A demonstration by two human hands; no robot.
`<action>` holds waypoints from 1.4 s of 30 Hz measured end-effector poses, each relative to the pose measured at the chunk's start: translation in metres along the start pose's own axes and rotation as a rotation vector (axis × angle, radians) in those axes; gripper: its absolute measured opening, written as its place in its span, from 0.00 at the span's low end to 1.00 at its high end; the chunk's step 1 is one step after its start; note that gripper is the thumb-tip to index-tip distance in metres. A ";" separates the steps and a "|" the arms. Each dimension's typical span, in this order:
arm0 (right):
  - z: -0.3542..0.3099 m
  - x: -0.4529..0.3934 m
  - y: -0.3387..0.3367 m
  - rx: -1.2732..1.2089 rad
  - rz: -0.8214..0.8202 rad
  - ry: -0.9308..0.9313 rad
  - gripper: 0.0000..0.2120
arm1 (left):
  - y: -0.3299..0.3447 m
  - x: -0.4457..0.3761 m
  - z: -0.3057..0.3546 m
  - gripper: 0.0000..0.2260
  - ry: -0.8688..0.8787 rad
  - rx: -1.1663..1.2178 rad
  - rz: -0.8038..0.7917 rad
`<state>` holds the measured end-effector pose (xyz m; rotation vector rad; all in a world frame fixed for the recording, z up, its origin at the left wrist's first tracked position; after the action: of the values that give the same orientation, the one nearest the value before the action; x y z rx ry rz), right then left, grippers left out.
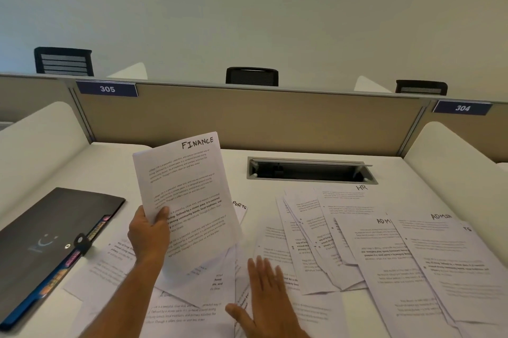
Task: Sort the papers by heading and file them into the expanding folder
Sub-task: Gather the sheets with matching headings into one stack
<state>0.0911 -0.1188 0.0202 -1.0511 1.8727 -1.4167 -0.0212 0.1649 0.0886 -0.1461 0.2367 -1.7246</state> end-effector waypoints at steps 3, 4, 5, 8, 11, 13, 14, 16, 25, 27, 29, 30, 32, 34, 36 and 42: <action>0.008 0.003 0.009 -0.008 -0.097 0.168 0.54 | 0.000 0.000 0.000 0.06 0.003 -0.003 0.006; 0.005 0.003 0.010 0.026 -0.110 0.150 0.52 | 0.000 0.001 0.000 0.06 0.004 -0.003 0.004; 0.000 0.002 0.009 0.052 -0.102 0.085 0.52 | 0.001 0.001 0.000 0.06 0.004 -0.002 0.001; -0.010 0.001 0.020 -0.054 -0.165 -0.111 0.55 | 0.002 0.000 0.001 0.06 0.002 -0.003 -0.007; -0.003 -0.002 0.007 0.038 -0.015 -0.030 0.54 | 0.001 0.001 0.001 0.05 0.006 0.005 -0.005; 0.015 0.002 0.008 0.029 -0.111 0.154 0.55 | 0.001 0.002 0.002 0.05 0.007 0.007 -0.005; 0.016 0.002 0.009 0.035 -0.109 0.140 0.55 | 0.001 0.003 0.002 0.05 0.009 0.005 -0.004; 0.010 -0.001 0.015 -0.027 -0.126 -0.031 0.55 | 0.002 0.004 0.002 0.05 0.015 0.005 0.000; 0.070 -0.001 -0.002 -0.001 -0.025 0.328 0.56 | 0.003 0.008 0.004 0.06 0.011 0.014 -0.023; 0.077 0.004 0.002 -0.035 -0.068 0.350 0.60 | 0.003 0.009 0.004 0.06 0.009 0.011 -0.021; 0.065 0.004 0.011 -0.046 -0.117 0.222 0.60 | 0.004 0.008 0.004 0.06 0.013 0.007 -0.017; 0.056 0.003 0.016 -0.055 -0.134 0.144 0.60 | 0.005 0.008 0.004 0.06 0.013 0.007 -0.016; 0.042 0.001 0.019 -0.102 -0.145 0.005 0.57 | 0.007 0.008 0.004 0.06 0.009 0.007 -0.020; 0.034 -0.001 0.014 -0.158 -0.141 -0.090 0.52 | 0.010 0.008 0.004 0.06 0.005 0.009 -0.026; 0.038 -0.001 0.005 -0.117 -0.090 -0.065 0.50 | 0.010 0.008 0.005 0.06 0.006 0.013 -0.022; 0.047 0.001 0.011 0.052 -0.093 -0.016 0.50 | 0.010 0.008 0.002 0.06 0.002 0.020 -0.018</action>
<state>0.1262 -0.1425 -0.0036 -1.1335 1.7867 -1.4965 -0.0126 0.1550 0.0881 -0.1316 0.2203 -1.7443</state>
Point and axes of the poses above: each hand's wrist, its own x-axis away from the middle knuckle, its own y-axis out of the palm, z = x × y, the point moved 10 cm from there along -x, towards the middle knuckle, and after that the axes turned 3 degrees about -y, right-handed, at the moved point
